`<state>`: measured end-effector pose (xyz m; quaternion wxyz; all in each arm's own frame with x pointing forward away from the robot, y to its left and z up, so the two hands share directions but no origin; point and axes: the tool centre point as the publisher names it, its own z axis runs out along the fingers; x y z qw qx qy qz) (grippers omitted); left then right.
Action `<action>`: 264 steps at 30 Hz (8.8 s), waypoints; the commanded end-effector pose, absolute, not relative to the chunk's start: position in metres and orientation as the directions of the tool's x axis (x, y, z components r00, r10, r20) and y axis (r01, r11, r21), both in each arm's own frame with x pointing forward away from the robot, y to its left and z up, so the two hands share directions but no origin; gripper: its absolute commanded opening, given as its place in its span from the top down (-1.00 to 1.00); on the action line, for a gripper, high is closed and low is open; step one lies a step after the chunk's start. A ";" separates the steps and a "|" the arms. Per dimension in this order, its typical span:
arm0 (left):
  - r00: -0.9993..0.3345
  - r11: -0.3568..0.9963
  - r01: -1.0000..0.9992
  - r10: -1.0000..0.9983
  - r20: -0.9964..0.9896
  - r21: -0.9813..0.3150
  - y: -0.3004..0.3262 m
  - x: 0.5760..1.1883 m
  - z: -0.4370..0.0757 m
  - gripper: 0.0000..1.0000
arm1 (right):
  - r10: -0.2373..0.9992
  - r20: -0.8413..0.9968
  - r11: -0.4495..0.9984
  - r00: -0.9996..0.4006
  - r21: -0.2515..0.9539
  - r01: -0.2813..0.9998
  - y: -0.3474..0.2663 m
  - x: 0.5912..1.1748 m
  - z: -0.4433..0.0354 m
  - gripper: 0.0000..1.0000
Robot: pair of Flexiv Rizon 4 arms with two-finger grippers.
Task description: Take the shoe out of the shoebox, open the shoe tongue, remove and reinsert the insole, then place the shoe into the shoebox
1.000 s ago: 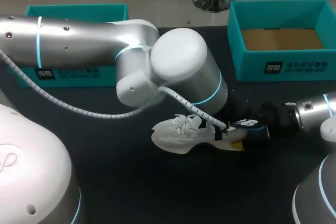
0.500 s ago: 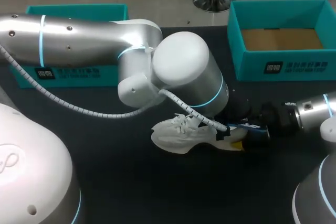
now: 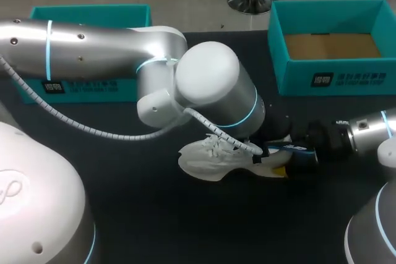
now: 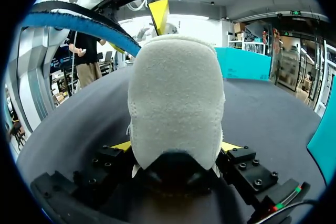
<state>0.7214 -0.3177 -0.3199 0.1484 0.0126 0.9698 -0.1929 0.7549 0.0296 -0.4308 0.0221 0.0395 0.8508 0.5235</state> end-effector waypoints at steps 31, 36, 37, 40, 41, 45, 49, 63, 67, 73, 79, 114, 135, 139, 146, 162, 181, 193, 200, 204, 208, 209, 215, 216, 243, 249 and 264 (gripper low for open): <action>-0.977 0.669 -0.213 -0.133 0.168 -0.712 -0.307 0.756 -0.143 1.00 | 0.091 0.004 0.451 -0.996 0.891 0.045 0.031 0.756 -0.433 1.00; -0.958 0.578 -0.264 -0.069 0.277 -0.772 -0.284 0.766 -0.104 1.00 | 0.091 0.004 0.451 -0.996 0.891 0.045 0.031 0.756 -0.433 1.00; -0.956 0.566 -0.273 -0.069 0.286 -0.778 -0.278 0.767 -0.098 1.00 | 0.091 0.004 0.451 -0.996 0.891 0.045 0.031 0.756 -0.433 1.00; -0.947 0.526 -0.293 -0.048 0.316 -0.798 -0.257 0.771 -0.083 1.00 | 0.091 0.004 0.451 -0.996 0.891 0.045 0.031 0.756 -0.433 1.00; -0.943 0.524 -0.303 -0.046 0.329 -0.796 -0.251 0.773 -0.079 1.00 | 0.091 0.004 0.451 -0.996 0.891 0.045 0.031 0.756 -0.433 1.00; -0.931 0.510 -0.342 -0.070 0.358 -0.790 -0.244 0.776 -0.077 1.00 | 0.091 0.004 0.451 -0.996 0.891 0.045 0.031 0.756 -0.433 1.00; -0.931 0.510 -0.342 -0.070 0.358 -0.790 -0.244 0.776 -0.077 1.00 | 0.091 0.004 0.451 -0.996 0.891 0.045 0.031 0.756 -0.433 1.00; -0.864 0.501 -0.422 0.029 0.502 -0.756 -0.226 0.791 -0.069 1.00 | 0.091 0.004 0.451 -0.996 0.891 0.045 0.031 0.756 -0.433 1.00; -0.816 0.498 -0.464 0.080 0.572 -0.732 -0.210 0.802 -0.061 1.00 | 0.091 0.004 0.451 -0.996 0.891 0.045 0.031 0.756 -0.433 1.00; -0.758 0.467 -0.535 0.104 0.645 -0.704 -0.184 0.822 -0.051 1.00 | 0.091 0.004 0.451 -0.996 0.891 0.045 0.031 0.756 -0.433 1.00; -0.729 0.442 -0.584 0.082 0.679 -0.680 -0.166 0.839 -0.051 1.00 | 0.091 0.004 0.451 -0.996 0.891 0.045 0.031 0.756 -0.433 1.00; -0.645 0.393 -0.700 0.010 0.764 -0.596 -0.151 0.861 -0.050 1.00 | 0.162 -0.054 0.531 -0.985 0.846 0.041 0.008 0.749 -0.407 -1.00; -0.645 0.393 -0.700 0.010 0.764 -0.596 -0.151 0.861 -0.050 1.00 | 0.171 -0.127 0.966 -0.977 0.215 0.141 -0.038 0.736 -0.304 -1.00; -0.645 0.393 -0.700 0.010 0.764 -0.596 -0.151 0.861 -0.050 1.00 | 0.154 -0.132 0.985 -0.979 0.098 0.142 -0.036 0.737 -0.297 -1.00; -0.645 0.393 -0.700 0.010 0.764 -0.596 -0.151 0.861 -0.050 1.00 | 0.093 -0.121 0.993 -0.988 -0.062 0.101 -0.030 0.736 -0.285 -1.00; -0.645 0.393 -0.700 0.010 0.764 -0.596 -0.151 0.861 -0.050 1.00 | 0.083 -0.121 0.991 -0.989 -0.091 0.095 -0.032 0.728 -0.279 -1.00; -0.655 0.371 -0.695 0.024 0.755 -0.615 -0.158 0.852 -0.036 1.00 | 0.104 -0.105 0.992 -0.989 -0.054 0.110 -0.046 0.721 -0.271 -1.00; -0.632 0.349 -0.721 0.023 0.774 -0.599 -0.148 0.864 -0.038 1.00 | 0.148 -0.071 0.984 -0.986 -0.086 0.153 -0.047 0.719 -0.266 -1.00; -0.632 0.349 -0.721 0.023 0.774 -0.599 -0.148 0.864 -0.038 1.00 | 0.158 -0.070 0.983 -0.985 -0.087 0.164 -0.045 0.719 -0.265 -1.00; -0.632 0.349 -0.721 0.023 0.774 -0.599 -0.148 0.864 -0.038 1.00 | 0.173 -0.035 0.977 -0.984 -0.123 0.176 -0.031 0.726 -0.267 -1.00; -0.632 0.349 -0.721 0.023 0.774 -0.599 -0.148 0.864 -0.038 1.00 | 0.188 -0.021 0.971 -0.982 -0.145 0.189 -0.017 0.737 -0.270 -1.00; -0.632 0.349 -0.721 0.023 0.774 -0.599 -0.148 0.864 -0.038 1.00 | 0.190 -0.021 0.971 -0.982 -0.144 0.191 -0.013 0.739 -0.271 -1.00; -0.632 0.349 -0.721 0.023 0.774 -0.599 -0.148 0.864 -0.038 1.00 | 0.195 -0.009 0.969 -0.981 -0.153 0.194 0.005 0.757 -0.279 -1.00; -0.632 0.349 -0.721 0.023 0.774 -0.599 -0.148 0.864 -0.038 1.00 | 0.210 -0.010 0.967 -0.978 -0.147 0.209 0.006 0.760 -0.280 -1.00; -0.632 0.349 -0.721 0.023 0.774 -0.599 -0.148 0.864 -0.038 1.00 | 0.172 0.024 0.985 -0.985 -0.023 0.172 0.040 0.797 -0.342 -1.00; -0.632 0.349 -0.721 0.023 0.774 -0.599 -0.148 0.864 -0.038 1.00 | 0.154 0.050 0.988 -0.987 -0.006 0.154 0.042 0.799 -0.361 -1.00; -0.632 0.349 -0.721 0.023 0.774 -0.599 -0.148 0.864 -0.038 1.00 | 0.137 0.108 0.989 -0.985 0.042 0.143 0.041 0.798 -0.391 1.00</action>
